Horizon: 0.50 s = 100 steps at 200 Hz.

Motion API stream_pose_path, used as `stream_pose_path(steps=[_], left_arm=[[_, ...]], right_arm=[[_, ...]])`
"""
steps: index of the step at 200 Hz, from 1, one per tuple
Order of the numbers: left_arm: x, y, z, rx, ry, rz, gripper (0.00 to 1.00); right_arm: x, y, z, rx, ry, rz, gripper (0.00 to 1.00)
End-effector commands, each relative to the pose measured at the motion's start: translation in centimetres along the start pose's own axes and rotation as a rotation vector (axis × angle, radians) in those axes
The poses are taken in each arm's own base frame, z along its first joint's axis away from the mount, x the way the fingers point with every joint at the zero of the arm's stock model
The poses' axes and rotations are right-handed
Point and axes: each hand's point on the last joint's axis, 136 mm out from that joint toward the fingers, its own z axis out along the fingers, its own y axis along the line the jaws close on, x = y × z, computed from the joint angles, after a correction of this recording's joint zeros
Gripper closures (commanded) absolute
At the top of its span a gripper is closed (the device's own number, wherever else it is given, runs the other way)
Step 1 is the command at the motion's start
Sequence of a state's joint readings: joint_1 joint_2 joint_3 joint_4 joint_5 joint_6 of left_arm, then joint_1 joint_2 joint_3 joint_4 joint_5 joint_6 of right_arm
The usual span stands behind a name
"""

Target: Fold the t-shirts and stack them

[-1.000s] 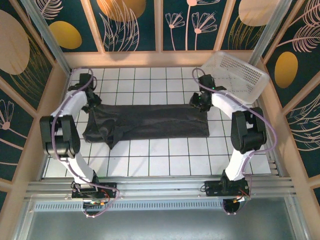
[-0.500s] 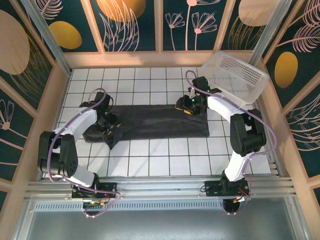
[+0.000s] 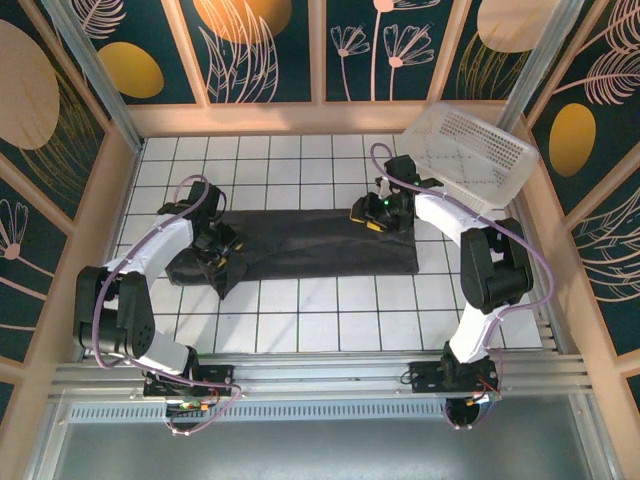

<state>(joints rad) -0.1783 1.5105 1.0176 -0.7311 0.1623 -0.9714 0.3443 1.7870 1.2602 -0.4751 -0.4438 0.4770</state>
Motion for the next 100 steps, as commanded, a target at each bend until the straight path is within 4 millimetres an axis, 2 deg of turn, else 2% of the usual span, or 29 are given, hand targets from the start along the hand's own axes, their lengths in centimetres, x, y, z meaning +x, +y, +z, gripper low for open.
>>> stream_pose_path(steps=[1, 38, 53, 73, 77, 100], left_arm=[[0.3, -1.1, -0.3, 0.051, 0.007, -0.027, 0.54], [-0.3, -0.7, 1.7, 0.027, -0.007, -0.012, 0.54], [-0.6, 0.1, 2.4, -0.020, -0.016, 0.009, 0.54], [-0.7, 0.5, 2.5, -0.033, -0.030, 0.029, 0.54], [-0.2, 1.3, 2.9, -0.049, -0.017, 0.029, 0.54], [0.0, 1.5, 3.0, -0.049, -0.013, 0.035, 0.54]], right_arm=[[0.3, 1.0, -1.0, -0.024, -0.016, -0.015, 0.48], [0.4, 1.4, -1.0, -0.038, -0.011, -0.023, 0.47], [0.6, 1.5, -1.0, -0.037, -0.008, -0.024, 0.47], [0.6, 1.5, -1.2, -0.034, -0.012, -0.027, 0.47], [0.6, 1.5, -1.2, -0.035, -0.012, -0.027, 0.47], [0.6, 1.5, -1.2, -0.038, -0.014, -0.024, 0.47]])
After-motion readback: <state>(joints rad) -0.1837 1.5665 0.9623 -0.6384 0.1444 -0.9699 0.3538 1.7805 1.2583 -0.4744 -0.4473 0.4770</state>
